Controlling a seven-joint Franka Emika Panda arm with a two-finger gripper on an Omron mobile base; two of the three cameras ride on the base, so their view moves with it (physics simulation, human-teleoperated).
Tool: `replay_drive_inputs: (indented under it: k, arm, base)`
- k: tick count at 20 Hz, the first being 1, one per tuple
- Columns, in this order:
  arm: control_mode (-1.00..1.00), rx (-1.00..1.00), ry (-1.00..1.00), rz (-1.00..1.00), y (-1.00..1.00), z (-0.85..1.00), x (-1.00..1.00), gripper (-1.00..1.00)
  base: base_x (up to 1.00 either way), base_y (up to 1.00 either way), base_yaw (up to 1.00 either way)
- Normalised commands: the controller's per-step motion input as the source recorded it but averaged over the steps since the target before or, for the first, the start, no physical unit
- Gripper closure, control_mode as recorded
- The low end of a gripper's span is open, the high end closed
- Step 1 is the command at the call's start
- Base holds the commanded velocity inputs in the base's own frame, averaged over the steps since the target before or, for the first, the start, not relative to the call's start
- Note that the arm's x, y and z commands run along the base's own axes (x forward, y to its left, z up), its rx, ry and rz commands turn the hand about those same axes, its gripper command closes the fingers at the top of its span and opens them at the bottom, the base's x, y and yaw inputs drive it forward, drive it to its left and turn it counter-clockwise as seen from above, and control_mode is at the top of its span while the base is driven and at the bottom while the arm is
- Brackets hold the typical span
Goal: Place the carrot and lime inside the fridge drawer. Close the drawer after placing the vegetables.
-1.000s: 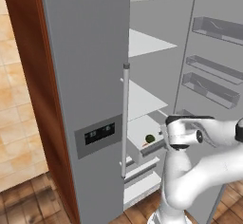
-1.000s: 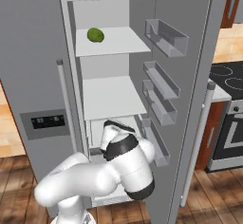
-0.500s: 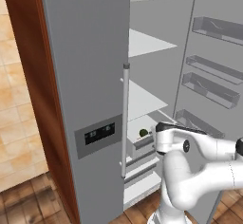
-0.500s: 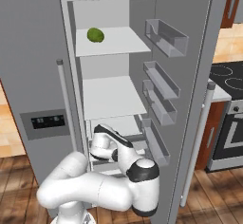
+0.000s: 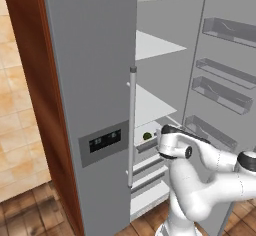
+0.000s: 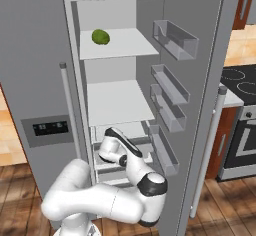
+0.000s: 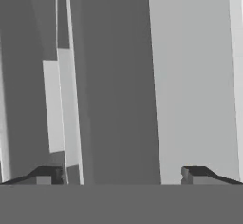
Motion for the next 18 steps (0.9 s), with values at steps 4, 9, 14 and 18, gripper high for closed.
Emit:
replay_drive_inputs:
  k: [4, 9, 14, 18]
  arm:
    - [-1.00, 0.00, -0.03, -0.12, 0.11, 0.00, 0.59, -1.00]
    - [-1.00, 0.00, -0.03, -0.10, 0.17, 0.00, 0.62, -1.00]
    - [-1.00, 0.00, -0.03, -0.08, 0.19, 0.00, 0.58, -1.00]
    - [-1.00, 0.00, 0.00, -0.08, 0.21, -0.01, 0.52, -1.00]
  base:
    - [0.00, 0.00, 0.00]
    - [0.00, 0.00, 0.00]
    - [0.00, 0.00, 0.00]
    - [0.00, 0.00, 0.00]
